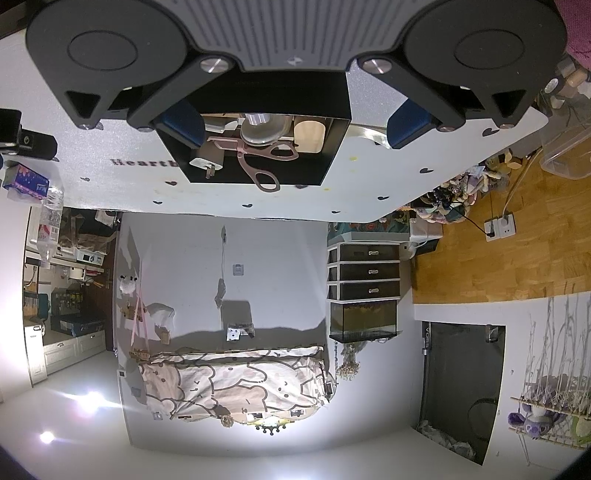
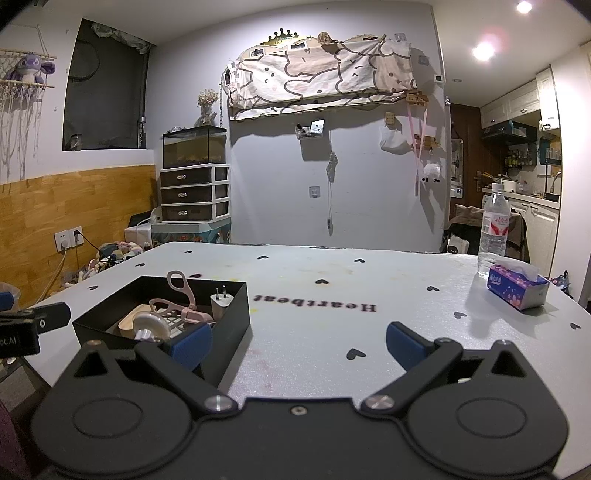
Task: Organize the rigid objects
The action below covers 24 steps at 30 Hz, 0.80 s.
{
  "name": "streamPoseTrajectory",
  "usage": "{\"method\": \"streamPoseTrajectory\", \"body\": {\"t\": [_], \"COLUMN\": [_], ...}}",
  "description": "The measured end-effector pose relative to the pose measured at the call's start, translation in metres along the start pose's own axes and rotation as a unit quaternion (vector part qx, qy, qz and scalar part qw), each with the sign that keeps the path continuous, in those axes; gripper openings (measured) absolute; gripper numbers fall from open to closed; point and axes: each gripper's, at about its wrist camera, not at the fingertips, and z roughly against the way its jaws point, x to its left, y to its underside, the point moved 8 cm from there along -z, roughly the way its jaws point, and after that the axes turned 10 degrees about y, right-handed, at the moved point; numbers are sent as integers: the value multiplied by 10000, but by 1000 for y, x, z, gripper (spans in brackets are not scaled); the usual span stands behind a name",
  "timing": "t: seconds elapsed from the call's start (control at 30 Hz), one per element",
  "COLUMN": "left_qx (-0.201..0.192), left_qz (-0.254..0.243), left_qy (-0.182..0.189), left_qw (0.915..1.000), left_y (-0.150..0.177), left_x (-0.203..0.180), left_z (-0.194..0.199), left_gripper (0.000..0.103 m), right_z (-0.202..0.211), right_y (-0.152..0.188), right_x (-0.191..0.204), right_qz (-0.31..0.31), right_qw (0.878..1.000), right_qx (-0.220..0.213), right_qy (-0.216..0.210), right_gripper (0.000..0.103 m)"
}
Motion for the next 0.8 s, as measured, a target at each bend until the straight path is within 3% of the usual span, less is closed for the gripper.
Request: {"method": "streamPoseTrajectory", "body": {"t": [0.8], "left_qx": [10], "left_qz": [0], "left_qy": [3], "left_qw": [10000], "left_y": [-1], "left_x": [-1], "left_z": [0], "left_gripper": [103], "right_z": [0], "right_y": [0], "right_x": [-2], "right_qz": [-14], "right_qw": [10000], "right_qx": [-2], "right_qy": [8], "right_gripper": [102]}}
